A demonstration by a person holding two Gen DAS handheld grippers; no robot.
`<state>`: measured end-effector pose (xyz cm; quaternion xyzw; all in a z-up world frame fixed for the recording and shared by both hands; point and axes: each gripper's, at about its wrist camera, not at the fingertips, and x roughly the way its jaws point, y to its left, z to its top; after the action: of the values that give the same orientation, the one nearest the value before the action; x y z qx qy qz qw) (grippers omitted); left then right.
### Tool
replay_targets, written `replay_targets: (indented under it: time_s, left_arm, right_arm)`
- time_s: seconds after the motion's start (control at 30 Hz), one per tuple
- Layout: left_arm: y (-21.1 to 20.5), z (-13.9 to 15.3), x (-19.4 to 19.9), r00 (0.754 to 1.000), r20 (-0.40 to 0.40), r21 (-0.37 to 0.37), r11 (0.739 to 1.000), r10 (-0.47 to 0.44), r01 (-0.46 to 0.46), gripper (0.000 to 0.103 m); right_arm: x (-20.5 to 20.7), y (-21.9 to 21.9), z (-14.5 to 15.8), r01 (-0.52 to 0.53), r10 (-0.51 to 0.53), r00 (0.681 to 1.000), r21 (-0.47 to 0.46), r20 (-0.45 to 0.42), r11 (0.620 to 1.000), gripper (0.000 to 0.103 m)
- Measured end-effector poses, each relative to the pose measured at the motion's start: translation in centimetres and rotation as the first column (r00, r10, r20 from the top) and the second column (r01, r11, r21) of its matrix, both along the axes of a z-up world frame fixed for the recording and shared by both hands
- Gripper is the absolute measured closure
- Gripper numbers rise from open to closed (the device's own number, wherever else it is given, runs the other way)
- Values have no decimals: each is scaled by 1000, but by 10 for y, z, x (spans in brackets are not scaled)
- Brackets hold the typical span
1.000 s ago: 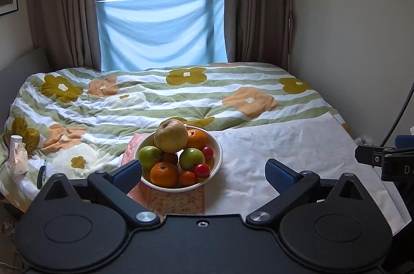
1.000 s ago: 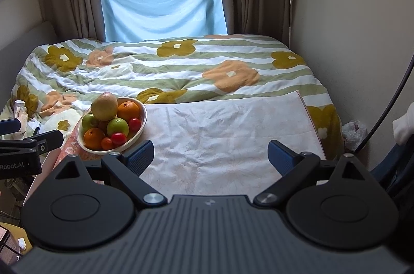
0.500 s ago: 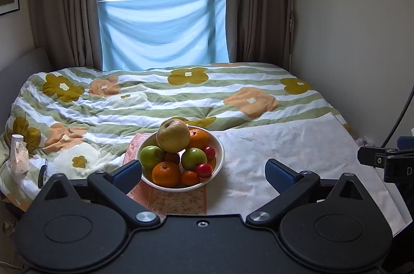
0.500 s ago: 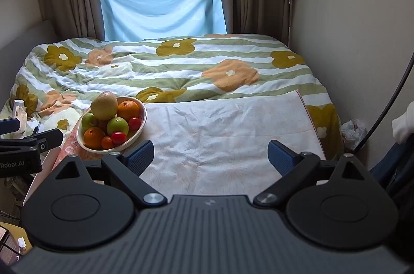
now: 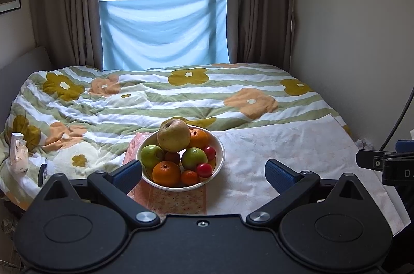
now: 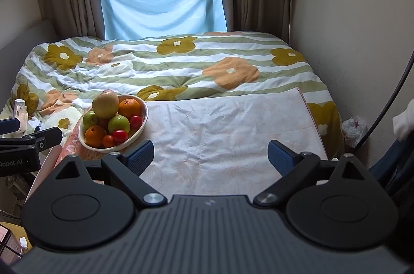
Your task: Organize fruits
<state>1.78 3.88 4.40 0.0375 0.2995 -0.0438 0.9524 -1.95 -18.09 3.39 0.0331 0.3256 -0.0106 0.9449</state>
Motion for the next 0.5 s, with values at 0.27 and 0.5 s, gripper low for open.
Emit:
replay_targets:
  time_s: [0.27, 0.5]
  left_arm:
    - [0, 0, -1, 1000, 2, 5, 1000, 0, 0, 0]
    - [1, 1, -2, 1000, 0, 4, 1000, -1, 1, 0]
  right_arm:
    - [0, 1, 0, 1, -1, 1000, -1, 0, 1000, 0]
    - [0, 1, 1, 1, -1, 1000, 0, -1, 1000, 0]
